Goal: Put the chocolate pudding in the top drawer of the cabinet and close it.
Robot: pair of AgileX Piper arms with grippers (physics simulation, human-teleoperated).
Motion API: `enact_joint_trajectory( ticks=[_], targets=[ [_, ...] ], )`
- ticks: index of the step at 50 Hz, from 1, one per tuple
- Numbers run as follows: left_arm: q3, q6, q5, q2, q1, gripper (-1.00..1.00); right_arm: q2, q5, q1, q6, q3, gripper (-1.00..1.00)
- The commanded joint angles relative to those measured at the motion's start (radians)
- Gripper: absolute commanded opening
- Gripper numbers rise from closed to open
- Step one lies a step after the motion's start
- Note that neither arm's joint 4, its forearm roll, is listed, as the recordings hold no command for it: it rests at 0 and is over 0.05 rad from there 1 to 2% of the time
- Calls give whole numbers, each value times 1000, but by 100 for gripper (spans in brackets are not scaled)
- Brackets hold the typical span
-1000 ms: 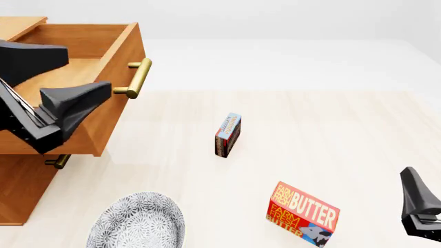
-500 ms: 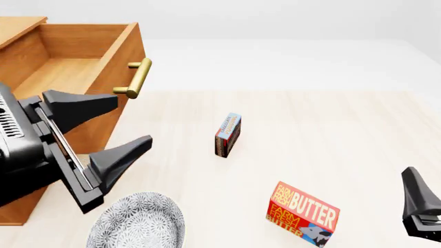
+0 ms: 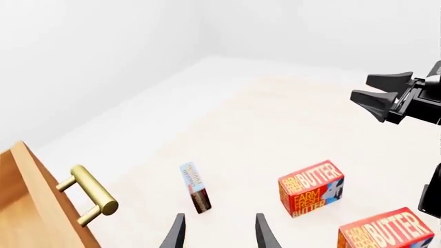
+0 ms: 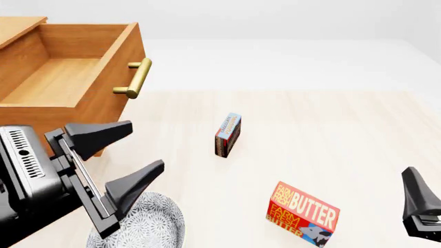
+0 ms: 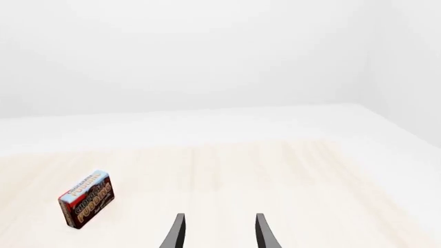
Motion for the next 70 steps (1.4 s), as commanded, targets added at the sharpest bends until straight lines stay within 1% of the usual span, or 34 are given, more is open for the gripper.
enact_joint_trajectory(
  ticks=[1,2,3,5,7,8,16,23,30,35,36,37,39,41,42,43,44,45,57,64,68,70],
  targets=[
    [57,-36,-102,19,-2,100,0,-1,0,1,0,100],
    [32,-39,-79,16,-1,100,0,-1,0,1,1,100],
    [29,-43,-79,16,-4,100,0,-1,0,1,1,100],
    [74,-47,-148,41,-10,100,0,0,0,2,1,100],
    [81,-52,-160,46,-11,100,0,-1,0,2,0,100],
    [95,-58,-186,61,-13,100,1,0,-1,3,0,100],
    [118,-78,-243,94,-6,100,1,-1,-3,2,1,100],
    [113,-98,-271,114,-16,100,1,-1,-2,2,1,100],
    [130,-117,-335,155,-7,100,-1,-2,1,2,0,100],
    [141,-128,-356,160,8,100,-1,-3,3,3,-1,100],
    [105,-133,-308,143,9,100,-1,-2,4,4,0,100],
    [105,-133,-306,142,9,100,-1,-2,4,4,0,100],
    [160,-144,-400,167,16,100,-1,-2,6,4,0,100],
    [121,-147,-348,152,26,100,-1,-2,5,4,0,100],
    [117,-157,-343,141,27,100,-1,-2,4,5,0,100],
    [162,-154,-426,179,26,100,-1,-2,4,5,0,100],
    [122,-153,-368,161,25,100,-1,-2,4,4,0,100],
    [105,-154,-351,160,24,100,-1,-2,5,5,0,100],
    [62,-158,-381,263,15,100,-2,-1,7,11,-3,100],
    [25,-164,-370,315,2,100,-2,0,11,13,-3,100],
    [4,-170,-357,352,9,100,-2,1,12,15,-4,100],
    [-15,-185,-341,382,31,100,-2,2,11,16,-4,100]
  ],
)
